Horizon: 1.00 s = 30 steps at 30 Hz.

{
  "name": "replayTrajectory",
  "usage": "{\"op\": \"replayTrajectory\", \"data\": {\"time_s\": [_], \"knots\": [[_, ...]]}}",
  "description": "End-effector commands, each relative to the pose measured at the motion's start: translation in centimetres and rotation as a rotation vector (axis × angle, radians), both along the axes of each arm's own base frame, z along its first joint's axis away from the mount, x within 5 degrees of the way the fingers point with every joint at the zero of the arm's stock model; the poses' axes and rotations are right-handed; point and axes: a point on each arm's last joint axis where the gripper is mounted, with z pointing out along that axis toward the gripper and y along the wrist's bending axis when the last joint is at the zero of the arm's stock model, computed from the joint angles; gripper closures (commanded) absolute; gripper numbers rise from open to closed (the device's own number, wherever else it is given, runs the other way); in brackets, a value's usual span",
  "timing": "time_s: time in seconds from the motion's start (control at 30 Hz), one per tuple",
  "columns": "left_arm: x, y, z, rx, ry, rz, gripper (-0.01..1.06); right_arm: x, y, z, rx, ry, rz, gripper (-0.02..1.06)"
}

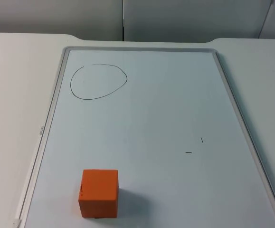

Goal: Pick up one cube with the left hand and another cube with the right hand. First place the cube in the right hand at the target position, then stack the cube in the left hand on top.

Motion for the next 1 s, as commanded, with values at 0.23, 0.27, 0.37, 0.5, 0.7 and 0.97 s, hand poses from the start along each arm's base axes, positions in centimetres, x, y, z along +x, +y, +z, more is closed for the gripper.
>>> {"op": "replayTrajectory", "data": {"time_s": [0.23, 0.27, 0.37, 0.5, 0.7, 0.97], "knots": [[8.7, -1.4, 0.1, -0.133, 0.142, -0.18, 0.0, 0.0, -0.2, 0.3, 0.016, -0.023, -0.012, 1.05], [9.9, -1.5, 0.0, -0.139, 0.169, -0.199, 0.0, 0.0, -0.2, 0.3, 0.016, -0.025, -0.013, 1.05], [11.8, -1.7, -0.1, -0.143, 0.204, -0.233, 0.0, 0.1, -0.2, 0.4, 0.02, -0.032, -0.017, 1.05], [14.5, -1.9, -0.6, -0.142, 0.281, -0.254, 0.0, 0.1, -0.2, 0.4, 0.024, -0.042, -0.021, 1.05], [17.8, -5.1, -3.3, -0.123, 0.394, -0.347, 0.0, 0.3, -0.2, 0.6, 0.031, -0.06, -0.031, 1.05], [19.4, -10.5, -8.5, -0.014, 0.578, -0.329, 0.01, 0.3, -0.3, 0.6, 0.033, -0.063, -0.032, 1.05]]}}
